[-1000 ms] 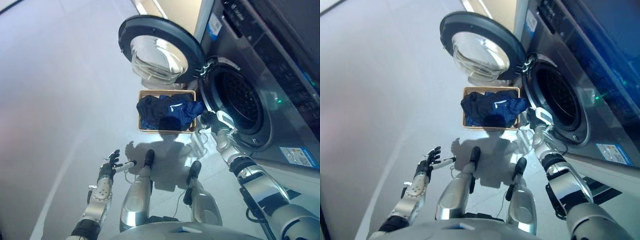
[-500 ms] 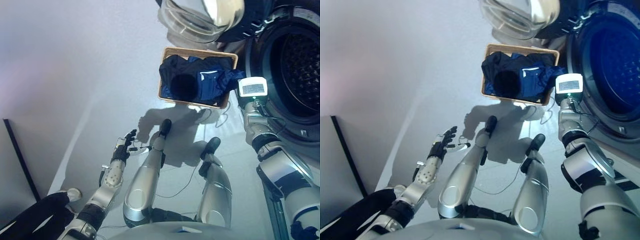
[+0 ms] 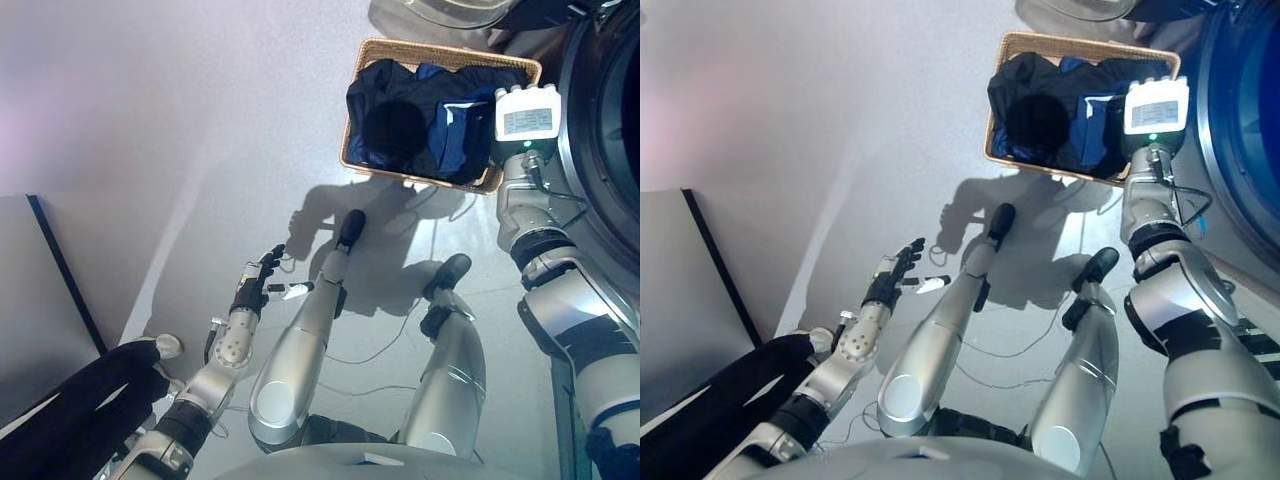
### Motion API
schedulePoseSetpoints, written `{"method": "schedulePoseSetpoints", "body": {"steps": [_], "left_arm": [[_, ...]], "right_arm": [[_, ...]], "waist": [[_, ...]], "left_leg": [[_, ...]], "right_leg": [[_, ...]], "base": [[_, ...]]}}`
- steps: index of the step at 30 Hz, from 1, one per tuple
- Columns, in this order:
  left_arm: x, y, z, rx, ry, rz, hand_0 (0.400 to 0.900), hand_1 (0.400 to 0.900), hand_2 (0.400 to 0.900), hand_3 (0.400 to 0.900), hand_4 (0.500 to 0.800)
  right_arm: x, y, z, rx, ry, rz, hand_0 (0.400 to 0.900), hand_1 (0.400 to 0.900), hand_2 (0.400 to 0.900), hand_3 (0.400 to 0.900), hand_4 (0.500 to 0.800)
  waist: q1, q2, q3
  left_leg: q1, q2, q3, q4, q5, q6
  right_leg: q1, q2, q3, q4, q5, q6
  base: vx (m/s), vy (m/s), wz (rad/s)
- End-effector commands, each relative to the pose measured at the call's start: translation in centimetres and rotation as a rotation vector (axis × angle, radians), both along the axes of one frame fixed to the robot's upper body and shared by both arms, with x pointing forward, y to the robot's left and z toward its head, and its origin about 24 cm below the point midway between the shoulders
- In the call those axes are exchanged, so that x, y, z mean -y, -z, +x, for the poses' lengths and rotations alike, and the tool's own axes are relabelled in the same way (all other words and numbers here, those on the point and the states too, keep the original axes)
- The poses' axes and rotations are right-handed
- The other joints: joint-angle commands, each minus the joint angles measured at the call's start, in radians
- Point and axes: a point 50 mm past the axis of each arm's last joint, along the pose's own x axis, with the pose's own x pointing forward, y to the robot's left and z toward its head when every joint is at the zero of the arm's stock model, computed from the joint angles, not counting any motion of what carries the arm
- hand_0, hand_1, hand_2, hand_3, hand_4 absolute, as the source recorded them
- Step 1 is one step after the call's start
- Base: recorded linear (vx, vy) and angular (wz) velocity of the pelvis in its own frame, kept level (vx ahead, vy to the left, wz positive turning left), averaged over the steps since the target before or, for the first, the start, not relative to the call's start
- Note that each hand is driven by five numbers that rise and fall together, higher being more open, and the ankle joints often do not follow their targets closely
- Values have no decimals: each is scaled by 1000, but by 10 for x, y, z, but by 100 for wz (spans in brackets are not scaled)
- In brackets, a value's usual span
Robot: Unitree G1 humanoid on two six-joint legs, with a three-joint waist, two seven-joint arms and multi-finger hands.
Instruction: Put the clothes in the basket into the washing machine.
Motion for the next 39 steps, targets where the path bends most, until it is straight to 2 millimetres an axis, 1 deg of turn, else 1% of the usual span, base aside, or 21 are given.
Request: {"method": "schedulePoseSetpoints", "body": {"steps": [1,2,3,6,9,11,16,19,22,24,25,26,27,33,37,39], "left_arm": [[-3,-20,-2,112,12,-17,900,900,900,900,800],[-2,-22,-2,121,12,-29,900,900,900,900,800],[-1,-25,-2,134,17,-37,900,900,900,900,800],[0,-27,-2,144,13,-43,900,900,900,900,800],[2,-25,-6,138,8,-59,900,900,900,900,800],[5,-26,-8,144,10,-69,900,900,900,900,800],[8,-29,-8,164,9,-79,900,900,900,900,800],[11,-30,-8,172,14,-87,900,900,900,900,800],[11,-34,-7,187,5,-102,900,900,900,900,800],[11,-37,-5,204,-6,-104,900,900,900,900,800],[11,-37,-5,207,-9,-104,900,900,900,900,800],[11,-39,-4,215,-10,-106,900,900,900,900,800],[11,-40,-4,221,-12,-106,900,900,900,900,800],[12,-44,-3,238,-10,-100,900,900,900,900,800],[10,-46,-1,252,-14,-90,900,900,900,900,800],[11,-47,0,257,-14,-87,900,900,900,900,800]], "right_arm": [[40,-58,-15,167,95,-157,900,900,900,900,800],[47,-61,-19,172,116,-159,900,900,900,900,800],[52,-67,-22,190,129,-160,900,900,900,900,800],[66,-73,-29,207,170,-143,900,900,900,900,800],[75,-74,-35,219,208,-117,900,900,900,900,800],[81,-70,-38,220,228,-94,900,900,900,900,800],[89,-75,-44,236,252,-98,900,900,900,900,800],[92,-75,-46,241,264,-78,900,900,900,900,800],[92,-68,-45,222,263,-52,900,900,900,900,800],[94,-63,-46,203,276,-40,900,900,900,900,800],[96,-61,-47,200,285,-27,873,873,873,873,784],[97,-59,-48,193,293,-23,680,680,680,680,668],[98,-59,-49,193,301,-15,400,400,400,400,500],[103,-54,-53,198,330,-11,400,400,400,400,500],[101,-58,-53,235,323,-6,400,400,400,400,500],[100,-60,-52,274,312,25,400,400,400,400,500]], "waist": [[5,82,-18],[5,87,-18],[1,93,-18],[-6,103,-18],[-2,109,-18],[-1,119,-18],[-12,146,-18],[-10,151,-18],[-12,155,-18],[-15,157,-18],[-16,157,-18],[-18,159,-18],[-19,159,-18],[-23,162,-18],[-28,162,-18],[-30,162,-18]], "left_leg": [[-85,-44,14,180,-177,4],[-107,-49,16,204,-188,5],[-137,-65,14,229,-196,7],[-208,-86,25,297,-215,14],[-241,-88,38,316,-220,21],[-256,-94,38,325,-220,24],[-290,-113,39,338,-219,28],[-300,-112,43,334,-213,29],[-304,-114,45,334,-212,32],[-306,-119,43,337,-213,33],[-307,-120,44,337,-213,33],[-308,-121,45,337,-214,33],[-310,-121,46,338,-214,33],[-316,-121,48,329,-208,32],[-312,-118,50,320,-204,31],[-309,-115,52,313,-202,30]], "right_leg": [[-41,-5,45,37,-2,34],[-68,-19,50,65,-13,36],[-97,-30,60,106,-24,36],[-170,-56,86,183,-39,36],[-211,-64,93,216,-48,36],[-230,-71,99,233,-53,35],[-281,-94,122,285,-71,34],[-292,-97,125,285,-73,32],[-299,-98,124,288,-75,32],[-305,-99,133,292,-76,31],[-306,-99,135,293,-78,30],[-309,-99,138,294,-78,29],[-311,-98,140,294,-79,28],[-318,-96,139,289,-80,26],[-317,-93,141,279,-75,27],[-316,-91,141,273,-73,28]], "base": [[72,35,6],[-41,70,21],[-42,74,25],[-30,60,18],[6,49,-7],[0,11,3],[-10,24,14],[2,5,-1],[2,5,-1],[-10,-3,4],[-18,-1,4],[0,0,0],[0,0,0],[0,0,0],[-6,2,-2],[-6,3,-5]]}}
